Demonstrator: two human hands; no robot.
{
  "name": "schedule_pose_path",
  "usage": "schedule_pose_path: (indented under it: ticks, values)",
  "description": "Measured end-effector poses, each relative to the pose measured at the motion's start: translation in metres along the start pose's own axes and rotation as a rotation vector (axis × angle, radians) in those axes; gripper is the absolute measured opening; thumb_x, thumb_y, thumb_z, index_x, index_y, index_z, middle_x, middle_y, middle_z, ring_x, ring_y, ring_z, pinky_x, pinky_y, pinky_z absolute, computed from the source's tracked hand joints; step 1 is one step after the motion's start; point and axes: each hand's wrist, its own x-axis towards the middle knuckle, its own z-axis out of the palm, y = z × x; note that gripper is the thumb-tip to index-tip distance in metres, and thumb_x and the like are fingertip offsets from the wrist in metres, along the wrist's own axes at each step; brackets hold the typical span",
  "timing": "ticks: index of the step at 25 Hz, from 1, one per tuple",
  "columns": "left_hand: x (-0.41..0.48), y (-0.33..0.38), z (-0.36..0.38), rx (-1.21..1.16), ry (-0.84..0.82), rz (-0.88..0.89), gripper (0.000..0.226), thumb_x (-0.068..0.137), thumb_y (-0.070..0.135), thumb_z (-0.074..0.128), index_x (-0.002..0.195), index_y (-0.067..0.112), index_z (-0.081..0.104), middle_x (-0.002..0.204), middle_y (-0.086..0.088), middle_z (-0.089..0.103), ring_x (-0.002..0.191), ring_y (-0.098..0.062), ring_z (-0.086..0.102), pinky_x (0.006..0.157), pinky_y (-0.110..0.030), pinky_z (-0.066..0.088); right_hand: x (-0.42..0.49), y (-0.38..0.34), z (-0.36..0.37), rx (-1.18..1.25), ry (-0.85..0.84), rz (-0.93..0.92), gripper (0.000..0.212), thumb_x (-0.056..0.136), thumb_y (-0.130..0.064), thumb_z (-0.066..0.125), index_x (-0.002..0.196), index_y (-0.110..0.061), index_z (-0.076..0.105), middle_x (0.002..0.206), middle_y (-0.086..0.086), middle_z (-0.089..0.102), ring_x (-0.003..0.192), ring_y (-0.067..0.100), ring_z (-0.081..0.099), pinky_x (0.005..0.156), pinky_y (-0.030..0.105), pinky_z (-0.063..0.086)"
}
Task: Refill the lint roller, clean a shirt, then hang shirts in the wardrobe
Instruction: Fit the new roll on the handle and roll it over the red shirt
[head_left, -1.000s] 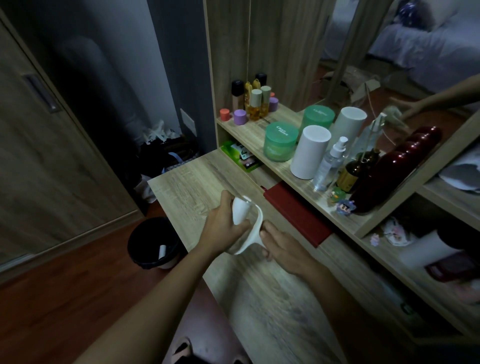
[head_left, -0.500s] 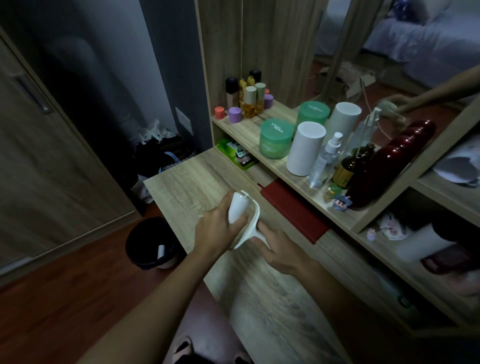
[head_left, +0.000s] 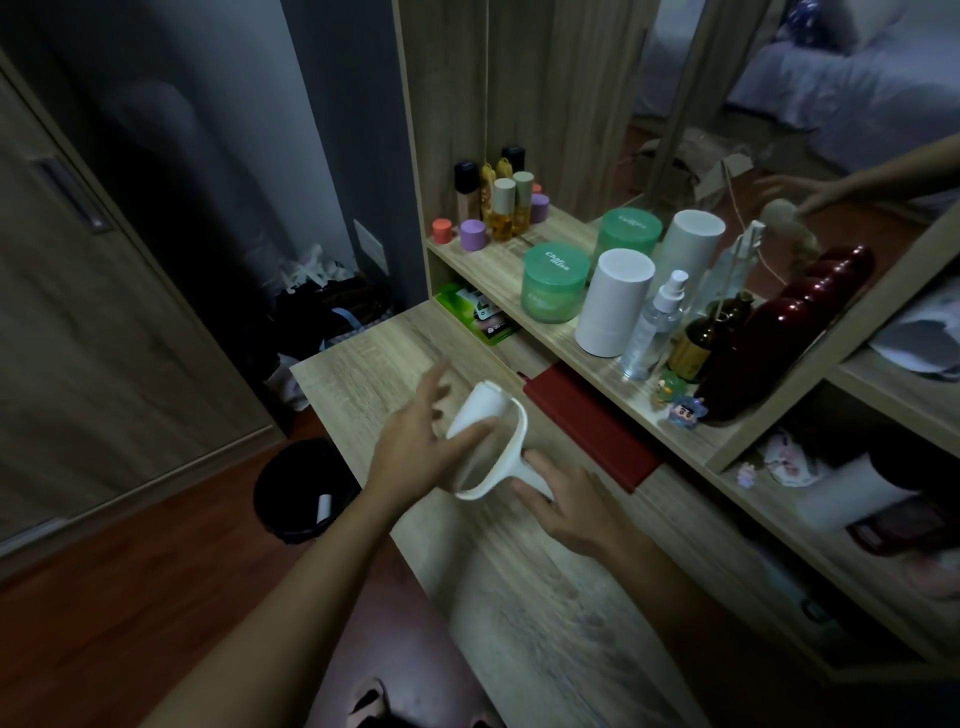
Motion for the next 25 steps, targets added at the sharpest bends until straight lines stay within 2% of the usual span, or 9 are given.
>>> schedule_pose_path:
  ticks: [1,3,8,10,13,15,19,23,25]
  values:
    - [0.005,-0.004,-0.005,-0.061,0.111,-0.057,0.060,0.086,0.039,0.060,0.139,0.030,0.034,0.118,0.003,0.059,0.103,-0.017,0.060,0.083,-0.032,0.048,-0.001,0.002,-0.002,0.022,0.019,0.013,0.030,0.092,-0.042,0.045,0.109,-0.018,0.052,0.069,-0.016,0.053,0.063,-0.004,0.055,0.054,0.013,0.038]
    - [0.006,-0.011,-0.012,0.079,0.300,0.013,0.042,0.095,0.030,0.047,0.134,0.016,0.045,0.128,-0.006,0.057,0.115,-0.024,0.055,0.092,-0.031,0.042,-0.002,0.008,-0.005,0.057,0.056,0.026,0.037,0.089,-0.046,0.042,0.110,-0.017,0.052,0.083,-0.006,0.064,0.073,0.007,0.061,0.063,0.029,0.048]
    - [-0.020,-0.016,-0.002,0.664,-0.009,0.754,0.052,0.099,0.045,0.022,0.135,0.016,0.045,0.144,-0.003,0.042,0.134,-0.021,0.034,0.105,-0.039,0.025,-0.001,0.007,-0.004,0.067,0.026,0.051,0.035,0.092,-0.038,0.046,0.120,-0.017,0.051,0.100,0.001,0.068,0.089,0.013,0.064,0.077,0.037,0.052]
    - [-0.018,-0.030,-0.002,0.775,-0.046,0.686,0.057,0.098,0.048,0.014,0.137,0.017,0.044,0.144,-0.002,0.043,0.136,-0.023,0.034,0.106,-0.043,0.026,0.001,0.004,-0.004,0.087,0.040,0.047,0.034,0.091,-0.039,0.045,0.118,-0.019,0.051,0.097,-0.001,0.068,0.085,0.008,0.063,0.075,0.035,0.052]
    - [-0.007,-0.041,-0.020,0.619,0.027,0.280,0.076,0.094,0.055,-0.002,0.137,0.011,0.044,0.144,-0.008,0.044,0.139,-0.029,0.029,0.108,-0.045,0.030,0.003,0.000,-0.006,0.107,0.088,0.045,0.038,0.089,-0.043,0.043,0.117,-0.017,0.051,0.090,0.003,0.069,0.078,0.014,0.065,0.067,0.041,0.052]
    - [-0.008,-0.037,-0.026,0.539,0.028,0.315,0.072,0.095,0.053,0.003,0.140,0.010,0.040,0.147,-0.009,0.039,0.140,-0.028,0.026,0.108,-0.044,0.030,0.006,-0.003,-0.005,0.107,0.101,0.044,0.040,0.089,-0.044,0.042,0.116,-0.016,0.050,0.085,0.004,0.068,0.073,0.014,0.065,0.064,0.044,0.051]
    - [-0.024,-0.023,-0.027,0.610,-0.106,0.680,0.052,0.098,0.043,0.019,0.140,0.015,0.036,0.146,-0.005,0.039,0.137,-0.024,0.032,0.105,-0.037,0.028,0.015,-0.014,0.002,0.149,0.084,0.036,0.035,0.090,-0.045,0.042,0.110,-0.018,0.051,0.088,0.006,0.067,0.079,0.018,0.065,0.068,0.045,0.051]
    - [-0.016,-0.051,-0.059,0.568,-0.050,0.456,0.059,0.101,0.039,0.016,0.127,0.001,0.054,0.131,-0.018,0.056,0.123,-0.035,0.051,0.104,-0.036,0.032,0.035,-0.035,0.018,0.152,0.065,0.009,0.024,0.089,-0.046,0.043,0.096,-0.025,0.050,0.076,-0.008,0.061,0.071,0.006,0.060,0.061,0.030,0.048]
    - [-0.013,-0.065,-0.084,0.542,0.021,0.314,0.061,0.100,0.041,0.018,0.124,0.000,0.057,0.128,-0.017,0.059,0.119,-0.032,0.055,0.103,-0.030,0.033,0.052,-0.049,0.033,0.167,0.064,-0.008,0.021,0.090,-0.043,0.045,0.093,-0.023,0.051,0.072,-0.007,0.059,0.067,0.007,0.059,0.060,0.032,0.045]
